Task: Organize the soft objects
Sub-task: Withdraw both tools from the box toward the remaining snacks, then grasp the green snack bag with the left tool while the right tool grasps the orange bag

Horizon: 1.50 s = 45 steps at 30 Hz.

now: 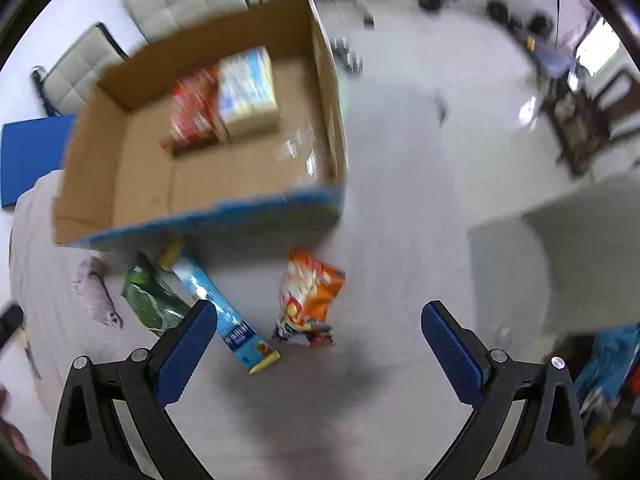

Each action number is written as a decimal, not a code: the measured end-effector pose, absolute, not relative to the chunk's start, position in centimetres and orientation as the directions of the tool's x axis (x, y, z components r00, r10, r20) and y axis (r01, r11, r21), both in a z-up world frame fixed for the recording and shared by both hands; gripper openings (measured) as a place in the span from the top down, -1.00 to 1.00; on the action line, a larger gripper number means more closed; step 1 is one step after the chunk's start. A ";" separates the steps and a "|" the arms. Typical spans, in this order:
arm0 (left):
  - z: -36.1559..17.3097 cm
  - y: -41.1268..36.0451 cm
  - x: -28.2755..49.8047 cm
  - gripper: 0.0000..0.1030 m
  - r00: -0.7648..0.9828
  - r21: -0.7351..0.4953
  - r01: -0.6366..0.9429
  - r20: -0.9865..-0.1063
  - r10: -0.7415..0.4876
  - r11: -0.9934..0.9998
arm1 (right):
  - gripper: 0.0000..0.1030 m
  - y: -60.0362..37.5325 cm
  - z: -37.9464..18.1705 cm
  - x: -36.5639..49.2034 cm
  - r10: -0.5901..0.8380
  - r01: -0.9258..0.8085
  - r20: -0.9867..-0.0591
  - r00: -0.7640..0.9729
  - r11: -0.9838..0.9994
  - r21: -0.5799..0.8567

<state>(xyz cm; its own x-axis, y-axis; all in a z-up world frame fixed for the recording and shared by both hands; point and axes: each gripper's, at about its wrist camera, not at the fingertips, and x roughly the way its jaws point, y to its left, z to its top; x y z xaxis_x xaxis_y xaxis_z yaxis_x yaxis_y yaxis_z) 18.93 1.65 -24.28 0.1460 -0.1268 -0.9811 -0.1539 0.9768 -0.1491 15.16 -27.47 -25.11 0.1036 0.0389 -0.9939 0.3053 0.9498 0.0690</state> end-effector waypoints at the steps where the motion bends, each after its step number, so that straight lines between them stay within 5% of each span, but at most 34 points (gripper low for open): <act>1: -25.6 1.8 18.9 -0.89 0.119 -0.167 -0.179 -0.982 -0.147 0.970 | -1.00 -27.5 -26.6 15.1 0.054 0.312 -0.995 0.087 0.947 0.078; 6: -30.9 1.8 19.3 -0.89 0.035 -0.247 -0.288 -0.968 -0.248 0.925 | -0.86 -27.7 -31.9 15.2 0.191 0.382 -0.981 0.031 0.905 0.188; 9: -33.1 0.4 20.3 -0.89 -0.006 -0.228 -0.275 -0.971 -0.238 0.934 | -0.47 -27.7 -34.0 15.8 0.197 0.398 -0.980 0.007 0.899 0.183; 11: -34.3 -0.4 21.0 -0.88 -0.023 -0.205 -0.263 -0.976 -0.218 0.943 | 0.09 -27.8 -35.3 15.8 0.216 0.400 -0.976 -0.026 0.897 0.188; 12: -35.0 -0.8 21.3 -0.83 -0.030 -0.193 -0.256 -0.978 -0.207 0.947 | 0.16 -27.8 -35.6 15.8 0.218 0.399 -0.975 -0.034 0.898 0.187; 18: -36.4 -2.2 21.4 0.02 -0.049 -0.181 -0.183 -0.980 -0.193 0.966 | 0.19 -29.1 -35.0 13.9 0.199 0.313 -0.976 -0.087 0.936 0.163; 22: -35.9 -3.4 19.8 0.10 -0.065 -0.112 -0.031 -0.991 -0.114 0.993 | -0.49 -30.0 -33.6 13.2 0.123 0.277 -0.991 -0.053 0.955 0.104; 27: -36.1 -4.3 16.8 0.10 -0.088 -0.027 0.100 -0.996 -0.018 0.995 | -0.53 -29.3 -32.1 13.0 0.083 0.253 -0.996 -0.015 0.964 0.077; 32: -37.7 -3.8 16.3 0.10 -0.122 -0.079 -0.002 -0.989 -0.079 0.997 | -0.53 -28.1 -33.4 13.3 0.119 0.273 -0.991 -0.066 0.957 0.097; 36: -38.4 -4.2 15.4 0.11 -0.117 -0.104 -0.048 -0.987 -0.109 0.993 | -0.38 -27.8 -35.8 13.4 0.144 0.317 -0.985 -0.090 0.942 0.109; 38: -38.5 -5.0 16.0 0.16 -0.108 -0.091 -0.039 -0.990 -0.095 0.995 | 0.07 -28.2 -36.8 13.2 0.164 0.338 -0.980 -0.116 0.934 0.116; 45: -38.0 -6.3 12.7 0.34 -0.088 -0.082 -0.009 -0.993 -0.082 0.997 | 0.18 -28.2 -36.9 12.5 0.171 0.341 -0.982 -0.083 0.931 0.134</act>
<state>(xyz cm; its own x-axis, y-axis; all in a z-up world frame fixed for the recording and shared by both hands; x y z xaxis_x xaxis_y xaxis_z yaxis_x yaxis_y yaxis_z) 12.66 -6.34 -38.03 -0.0884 -0.0825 -0.9927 -0.0090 0.9966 -0.0820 12.53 -28.18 -36.88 -0.0828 0.1712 -0.9818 0.3410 0.9305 0.1335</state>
